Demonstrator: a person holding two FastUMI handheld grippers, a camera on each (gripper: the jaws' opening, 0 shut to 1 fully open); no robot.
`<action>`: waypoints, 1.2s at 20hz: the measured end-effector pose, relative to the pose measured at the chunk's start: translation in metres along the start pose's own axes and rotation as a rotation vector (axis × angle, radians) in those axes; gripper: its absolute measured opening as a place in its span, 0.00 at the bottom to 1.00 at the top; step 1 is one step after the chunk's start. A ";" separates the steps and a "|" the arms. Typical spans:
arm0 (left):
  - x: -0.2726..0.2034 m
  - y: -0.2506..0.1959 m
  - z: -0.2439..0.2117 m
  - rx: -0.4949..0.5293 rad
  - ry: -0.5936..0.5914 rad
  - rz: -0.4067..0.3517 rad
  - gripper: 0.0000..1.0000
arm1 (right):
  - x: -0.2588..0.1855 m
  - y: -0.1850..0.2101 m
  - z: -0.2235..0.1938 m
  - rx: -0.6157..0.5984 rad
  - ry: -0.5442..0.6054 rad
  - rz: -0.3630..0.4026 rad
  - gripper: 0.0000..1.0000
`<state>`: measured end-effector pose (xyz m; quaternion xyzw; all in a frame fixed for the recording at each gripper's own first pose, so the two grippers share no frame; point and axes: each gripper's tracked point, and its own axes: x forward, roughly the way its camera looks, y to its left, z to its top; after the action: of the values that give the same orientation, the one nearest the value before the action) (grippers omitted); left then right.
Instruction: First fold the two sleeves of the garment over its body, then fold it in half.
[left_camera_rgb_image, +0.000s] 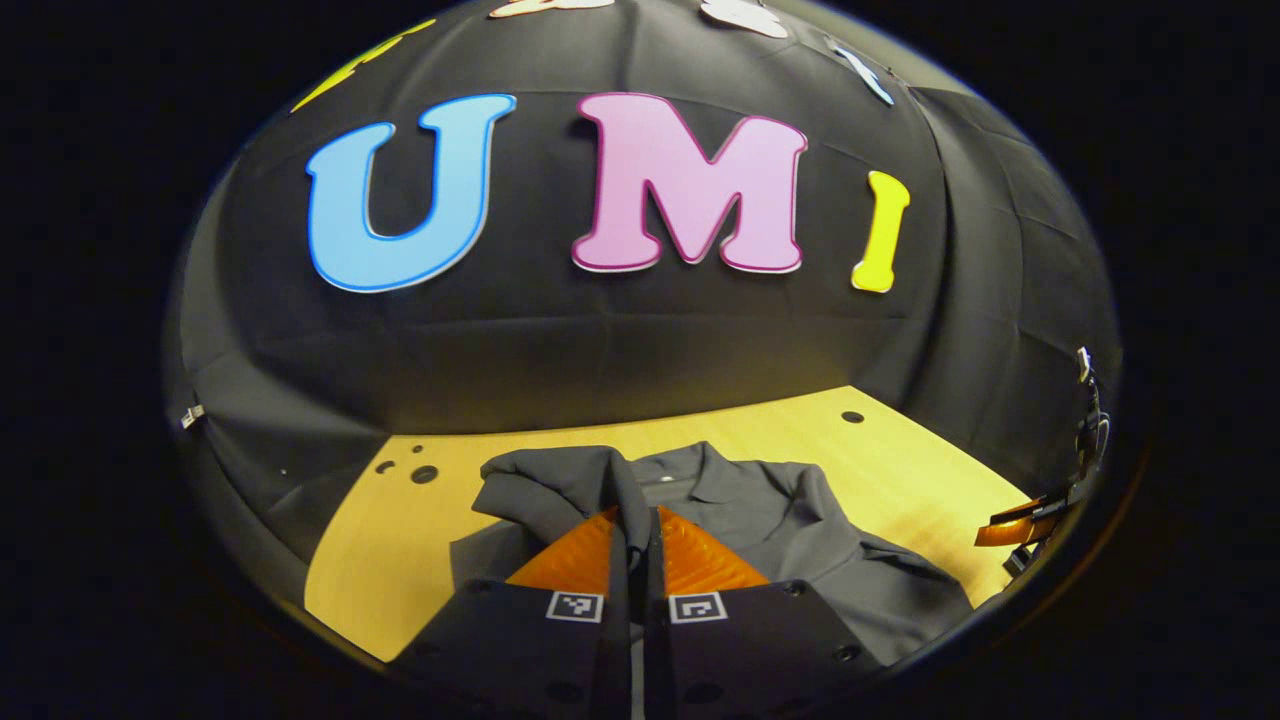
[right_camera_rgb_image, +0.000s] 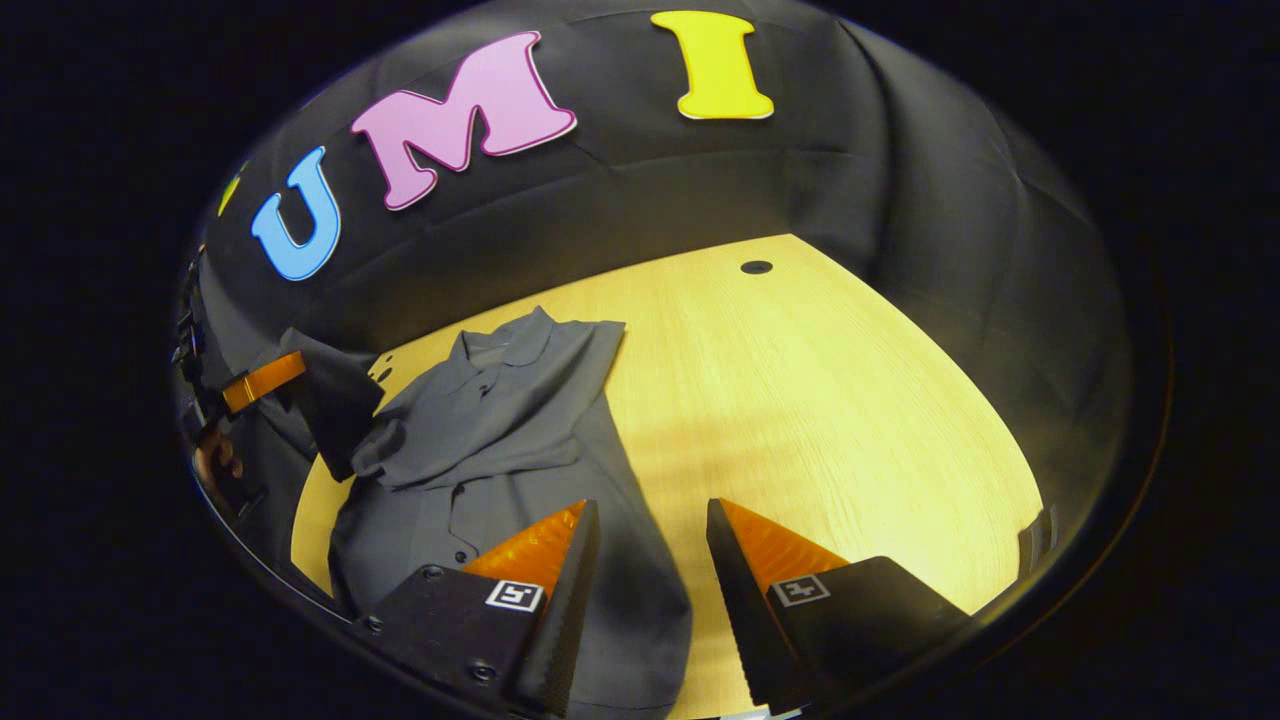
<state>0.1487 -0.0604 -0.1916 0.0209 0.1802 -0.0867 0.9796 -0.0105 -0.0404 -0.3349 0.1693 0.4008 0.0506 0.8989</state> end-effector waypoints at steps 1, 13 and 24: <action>0.006 -0.011 -0.006 0.003 0.016 -0.007 0.10 | 0.002 -0.007 -0.001 0.003 0.007 -0.001 0.68; 0.076 -0.091 -0.105 0.114 0.210 -0.030 0.10 | 0.009 -0.064 -0.009 0.044 0.043 -0.010 0.68; 0.072 -0.166 -0.146 0.252 0.270 -0.199 0.62 | 0.004 -0.070 -0.016 0.062 0.047 -0.021 0.68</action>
<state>0.1345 -0.2249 -0.3554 0.1367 0.2990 -0.2014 0.9227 -0.0226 -0.1010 -0.3723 0.1917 0.4249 0.0327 0.8841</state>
